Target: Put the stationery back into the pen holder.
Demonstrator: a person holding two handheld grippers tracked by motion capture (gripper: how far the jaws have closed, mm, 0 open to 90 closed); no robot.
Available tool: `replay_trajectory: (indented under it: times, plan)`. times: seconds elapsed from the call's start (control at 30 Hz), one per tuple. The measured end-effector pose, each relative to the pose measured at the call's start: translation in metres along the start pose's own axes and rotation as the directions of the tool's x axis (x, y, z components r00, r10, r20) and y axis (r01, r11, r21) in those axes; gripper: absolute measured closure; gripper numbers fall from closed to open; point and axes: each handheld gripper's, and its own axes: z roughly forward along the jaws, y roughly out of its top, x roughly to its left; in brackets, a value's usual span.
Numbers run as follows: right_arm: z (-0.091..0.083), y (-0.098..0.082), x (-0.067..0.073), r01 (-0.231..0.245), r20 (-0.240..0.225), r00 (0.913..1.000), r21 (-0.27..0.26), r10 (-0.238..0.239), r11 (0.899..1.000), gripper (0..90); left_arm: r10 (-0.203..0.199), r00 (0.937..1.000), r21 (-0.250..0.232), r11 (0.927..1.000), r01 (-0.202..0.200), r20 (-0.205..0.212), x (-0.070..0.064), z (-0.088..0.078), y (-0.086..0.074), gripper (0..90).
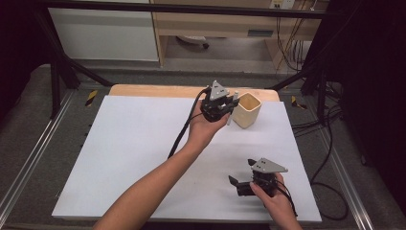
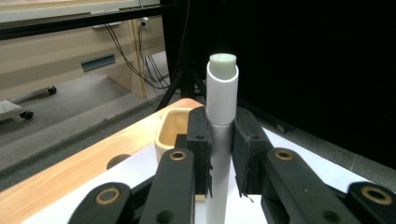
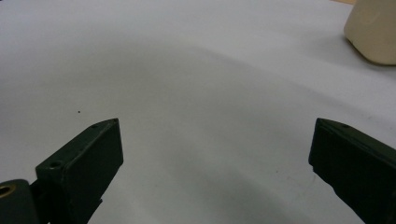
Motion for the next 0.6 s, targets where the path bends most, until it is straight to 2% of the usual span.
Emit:
replay_trajectory:
  times: [0.3, 0.6]
  plan:
    - [-0.001, 0.001, -0.001, -0.013, 0.001, 0.9999, -0.015, 0.013, 1.000, 3.3, -0.013, 0.9999, 0.002, 0.9999, 0.013, 0.002, -0.003, 0.027, 0.008, 78.7]
    - [-0.003, 0.001, -0.002, -0.015, 0.001, 0.9999, -0.021, 0.015, 1.000, 3.3, -0.024, 0.9996, -0.004, 0.9997, 0.024, -0.011, -0.003, 0.041, 0.012, 78.7]
